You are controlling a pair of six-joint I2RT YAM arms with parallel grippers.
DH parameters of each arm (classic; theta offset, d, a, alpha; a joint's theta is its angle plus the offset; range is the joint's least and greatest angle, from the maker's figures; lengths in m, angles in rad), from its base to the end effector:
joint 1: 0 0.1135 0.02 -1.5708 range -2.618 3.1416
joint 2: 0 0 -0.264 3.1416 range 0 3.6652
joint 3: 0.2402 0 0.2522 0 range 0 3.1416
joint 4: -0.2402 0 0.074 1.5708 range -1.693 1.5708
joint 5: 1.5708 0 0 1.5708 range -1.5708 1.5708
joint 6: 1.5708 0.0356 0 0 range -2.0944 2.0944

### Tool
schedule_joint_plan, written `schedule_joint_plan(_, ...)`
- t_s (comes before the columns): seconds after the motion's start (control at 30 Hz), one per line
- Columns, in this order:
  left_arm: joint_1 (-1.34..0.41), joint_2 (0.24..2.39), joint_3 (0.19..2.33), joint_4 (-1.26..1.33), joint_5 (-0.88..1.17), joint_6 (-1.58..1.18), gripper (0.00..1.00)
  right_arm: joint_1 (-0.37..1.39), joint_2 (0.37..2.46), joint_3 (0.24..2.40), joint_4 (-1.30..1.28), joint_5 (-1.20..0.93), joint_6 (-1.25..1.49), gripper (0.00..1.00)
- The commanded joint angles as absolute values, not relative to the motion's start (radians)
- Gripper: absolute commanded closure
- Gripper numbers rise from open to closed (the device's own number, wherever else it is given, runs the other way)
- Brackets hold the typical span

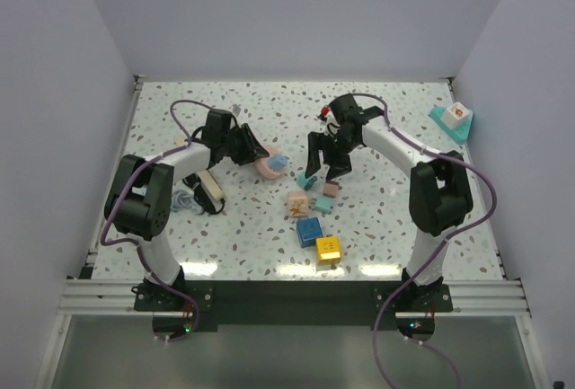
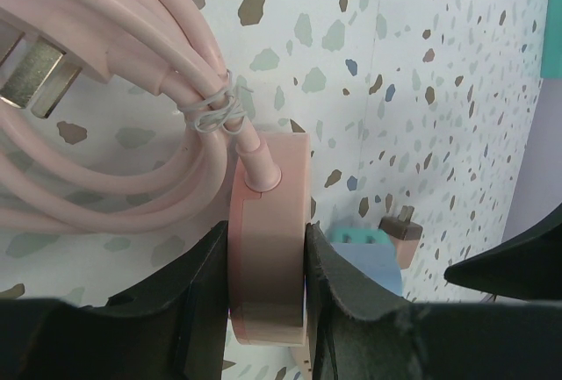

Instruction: Pull the plug off the socket

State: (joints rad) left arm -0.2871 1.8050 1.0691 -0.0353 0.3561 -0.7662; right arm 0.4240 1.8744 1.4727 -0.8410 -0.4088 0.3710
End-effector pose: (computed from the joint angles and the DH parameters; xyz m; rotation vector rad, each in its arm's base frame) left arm 0.3610 -0.1195 0.1755 -0.4035 2.4434 -0.9087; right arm 0.3426 0.1701 0.2239 -0.1767 2.9031 0.7418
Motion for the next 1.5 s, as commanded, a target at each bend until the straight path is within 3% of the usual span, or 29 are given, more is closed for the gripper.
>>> schedule_joint_plan(0.0,-0.275,1.825,1.074,-0.049,0.331,-0.718,1.00,0.437,1.881,1.534,-0.905,-0.414,0.330,0.27)
schedule_joint_plan(0.2,-0.275,1.824,1.072,-0.045,0.337,-0.713,1.00,0.445,1.835,1.535,-0.799,-0.454,0.370,0.26)
schedule_joint_plan(0.67,-0.276,1.821,1.077,-0.043,0.351,-0.722,1.00,0.526,2.051,1.712,-0.601,-0.497,0.531,0.21)
schedule_joint_plan(0.97,-0.276,1.813,1.068,-0.038,0.351,-0.735,1.00,0.564,2.149,1.758,-0.541,-0.436,0.615,0.24)
schedule_joint_plan(1.17,-0.276,1.809,1.055,-0.032,0.353,-0.738,1.00,0.569,2.187,1.756,-0.525,-0.434,0.635,0.48)
schedule_joint_plan(1.2,-0.275,1.810,1.054,-0.032,0.351,-0.736,1.00,0.569,2.190,1.758,-0.526,-0.442,0.635,0.61)
schedule_joint_plan(1.3,-0.276,1.809,1.048,-0.040,0.344,-0.732,1.00,0.568,2.180,1.773,-0.549,-0.456,0.623,0.86)
schedule_joint_plan(1.33,-0.276,1.809,1.043,-0.040,0.339,-0.729,1.00,0.565,2.172,1.779,-0.564,-0.460,0.615,1.00)
schedule_joint_plan(1.47,-0.272,1.805,1.034,-0.055,0.319,-0.712,1.00,0.528,2.112,1.778,-0.621,-0.479,0.560,1.00)
